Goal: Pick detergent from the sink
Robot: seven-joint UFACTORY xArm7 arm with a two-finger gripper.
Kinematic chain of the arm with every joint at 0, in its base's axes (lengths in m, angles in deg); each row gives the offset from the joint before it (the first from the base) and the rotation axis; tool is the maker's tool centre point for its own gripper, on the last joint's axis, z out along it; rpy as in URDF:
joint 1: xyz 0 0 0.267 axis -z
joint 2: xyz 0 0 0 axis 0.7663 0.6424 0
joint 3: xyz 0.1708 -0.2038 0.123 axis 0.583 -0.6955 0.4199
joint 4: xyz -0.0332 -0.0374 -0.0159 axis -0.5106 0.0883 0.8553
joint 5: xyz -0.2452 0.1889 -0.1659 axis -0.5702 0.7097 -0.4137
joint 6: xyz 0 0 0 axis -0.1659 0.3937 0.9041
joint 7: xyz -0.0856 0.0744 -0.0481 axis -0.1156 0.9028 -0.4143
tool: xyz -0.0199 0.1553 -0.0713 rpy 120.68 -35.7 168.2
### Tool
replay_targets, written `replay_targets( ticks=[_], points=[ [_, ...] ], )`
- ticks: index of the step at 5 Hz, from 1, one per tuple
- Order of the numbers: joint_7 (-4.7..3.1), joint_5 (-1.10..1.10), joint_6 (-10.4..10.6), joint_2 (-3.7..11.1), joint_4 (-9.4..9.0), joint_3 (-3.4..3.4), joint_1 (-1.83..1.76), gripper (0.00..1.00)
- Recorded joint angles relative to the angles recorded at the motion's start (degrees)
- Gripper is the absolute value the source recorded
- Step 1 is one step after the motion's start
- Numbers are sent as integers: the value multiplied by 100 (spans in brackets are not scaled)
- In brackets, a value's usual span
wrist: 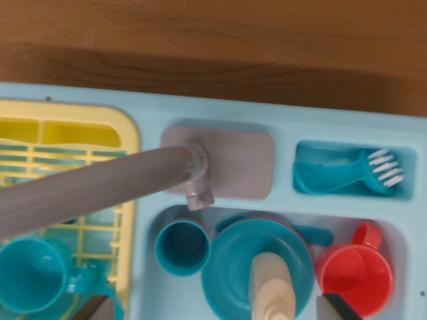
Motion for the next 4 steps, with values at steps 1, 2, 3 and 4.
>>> replay_targets(
  ticks=[1,2,3,4],
  points=[
    [0,0,0,0,0,0,0,0],
    [-64,15,247,39,-216,-25,27,0],
    [-64,15,247,39,-216,-25,27,0],
    [-128,30,495,78,-433,-51,54,0]
  ],
)
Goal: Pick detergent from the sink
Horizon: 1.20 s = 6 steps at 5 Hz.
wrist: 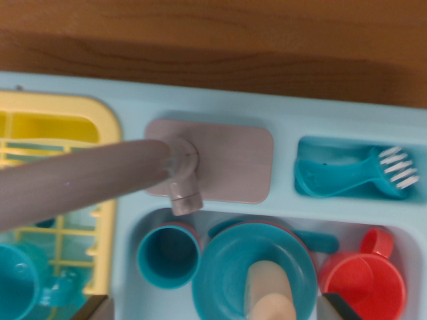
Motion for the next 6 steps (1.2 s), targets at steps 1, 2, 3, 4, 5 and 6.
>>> replay_targets(
  ticks=[1,2,3,4,5,6],
  points=[
    [0,0,0,0,0,0,0,0],
    [-57,13,221,35,-194,-23,24,0],
    [-57,13,221,35,-194,-23,24,0],
    [-115,27,446,70,-390,-46,48,0],
    [-115,27,446,70,-390,-46,48,0],
    [-165,39,637,100,-557,-66,69,0]
  ],
)
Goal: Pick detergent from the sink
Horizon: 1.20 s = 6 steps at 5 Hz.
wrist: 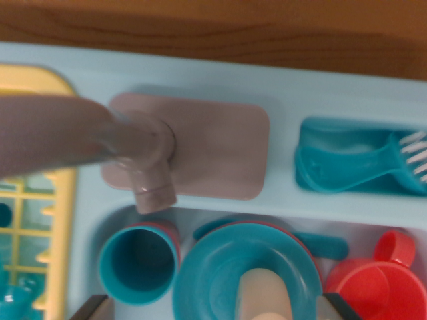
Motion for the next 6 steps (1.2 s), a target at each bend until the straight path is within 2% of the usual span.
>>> replay_targets(
  ticks=[1,2,3,4,5,6],
  points=[
    [0,0,0,0,0,0,0,0],
    [-42,10,164,26,-144,-17,18,0],
    [-42,10,164,26,-144,-17,18,0],
    [-77,18,298,47,-261,-31,32,0],
    [-77,18,298,47,-261,-31,32,0],
    [-102,24,396,62,-347,-41,43,0]
  ],
)
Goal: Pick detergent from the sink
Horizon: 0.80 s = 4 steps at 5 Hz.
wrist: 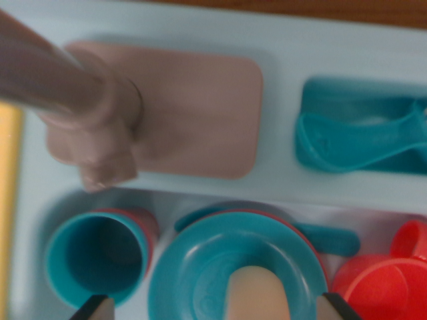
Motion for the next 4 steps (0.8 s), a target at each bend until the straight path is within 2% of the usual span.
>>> replay_targets(
  ticks=[4],
  points=[
    [-21,5,83,13,-73,-9,9,0]
  ],
)
